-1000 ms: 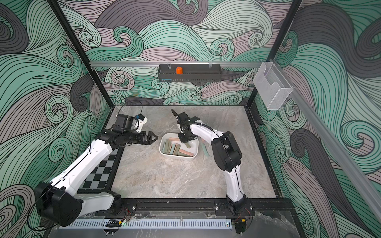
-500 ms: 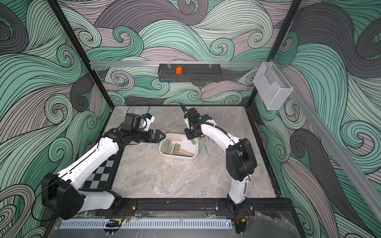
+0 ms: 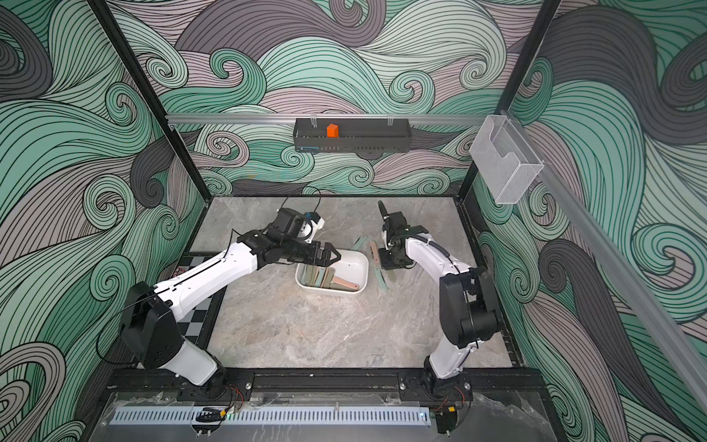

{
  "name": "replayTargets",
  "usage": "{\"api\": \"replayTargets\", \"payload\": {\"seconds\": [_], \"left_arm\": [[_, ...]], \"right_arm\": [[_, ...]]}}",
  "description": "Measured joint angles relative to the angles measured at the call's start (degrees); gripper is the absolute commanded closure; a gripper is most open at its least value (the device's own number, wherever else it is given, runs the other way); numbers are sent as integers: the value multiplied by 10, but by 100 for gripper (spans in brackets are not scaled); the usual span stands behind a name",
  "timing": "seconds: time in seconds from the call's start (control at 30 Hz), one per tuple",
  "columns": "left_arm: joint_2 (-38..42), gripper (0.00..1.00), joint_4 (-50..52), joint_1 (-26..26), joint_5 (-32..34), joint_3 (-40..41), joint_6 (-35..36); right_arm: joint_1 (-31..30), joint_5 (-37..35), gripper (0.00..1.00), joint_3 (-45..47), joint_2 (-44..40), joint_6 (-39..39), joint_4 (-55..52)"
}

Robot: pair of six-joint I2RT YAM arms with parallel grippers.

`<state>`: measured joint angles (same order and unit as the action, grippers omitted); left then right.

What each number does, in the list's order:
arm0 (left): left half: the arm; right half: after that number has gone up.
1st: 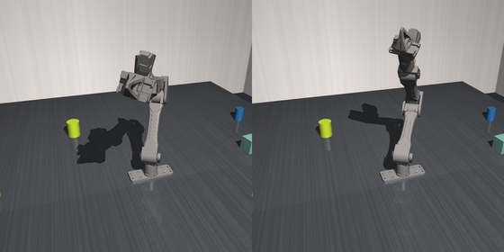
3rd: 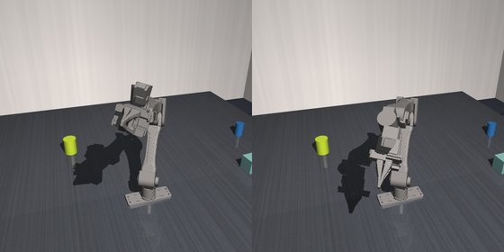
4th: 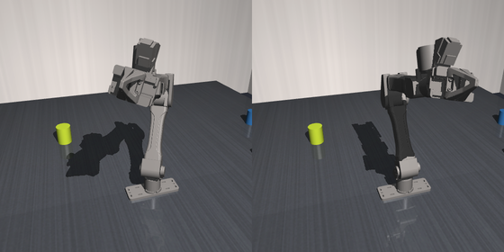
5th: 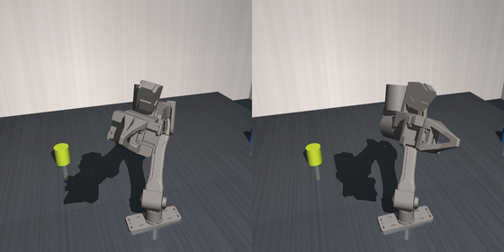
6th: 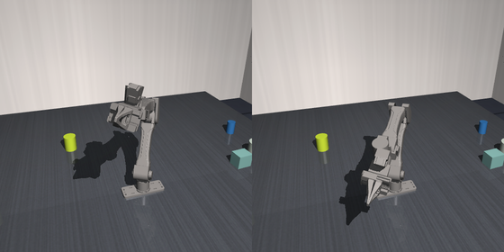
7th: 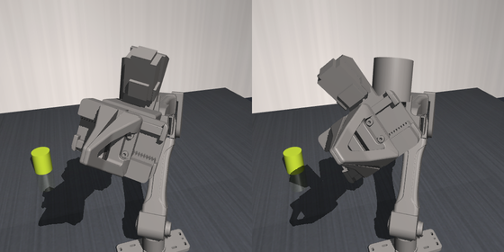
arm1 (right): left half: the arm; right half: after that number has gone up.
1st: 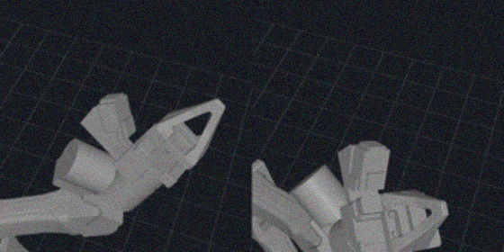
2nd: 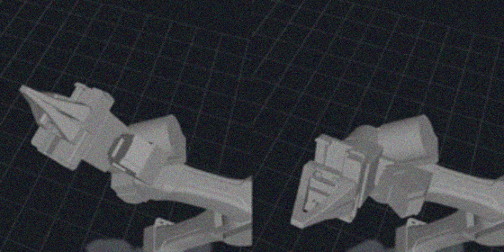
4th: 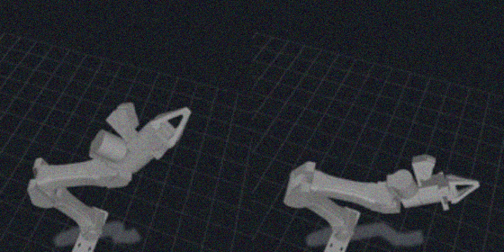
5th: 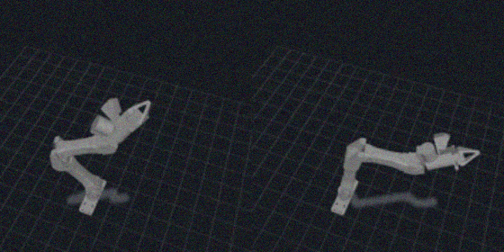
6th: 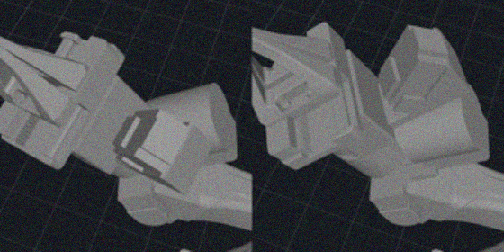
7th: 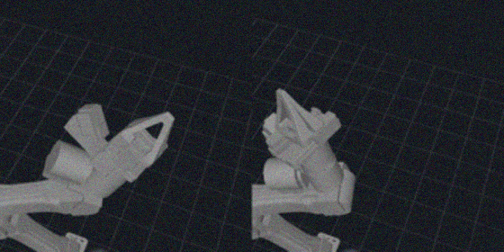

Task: Take the fruit knife out of the storage box
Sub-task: Place the fruit knife at the center of the board.

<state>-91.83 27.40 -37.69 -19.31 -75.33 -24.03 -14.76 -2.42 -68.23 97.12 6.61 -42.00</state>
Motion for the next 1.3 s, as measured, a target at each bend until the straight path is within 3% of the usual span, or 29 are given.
{"api": "replayTargets", "payload": {"seconds": [0.33,0.43,0.5,0.83,1.03,1.17,1.3], "left_arm": [[-29,1,-4,-33,7,-7,-10],[-29,1,-3,-33,12,-7,-9],[-29,1,1,-33,17,-7,-6],[-27,1,41,-23,38,-44,12],[13,1,87,23,55,-61,51],[62,1,112,76,53,-60,72],[119,1,119,137,44,-36,90]], "right_arm": [[16,2,81,18,75,14,41],[20,2,73,19,91,15,46],[21,2,58,19,91,18,52],[12,-5,25,19,51,28,42],[-26,2,14,-15,-1,37,20],[-69,4,4,-45,-19,51,12],[-125,3,2,-71,-14,66,6]]}}
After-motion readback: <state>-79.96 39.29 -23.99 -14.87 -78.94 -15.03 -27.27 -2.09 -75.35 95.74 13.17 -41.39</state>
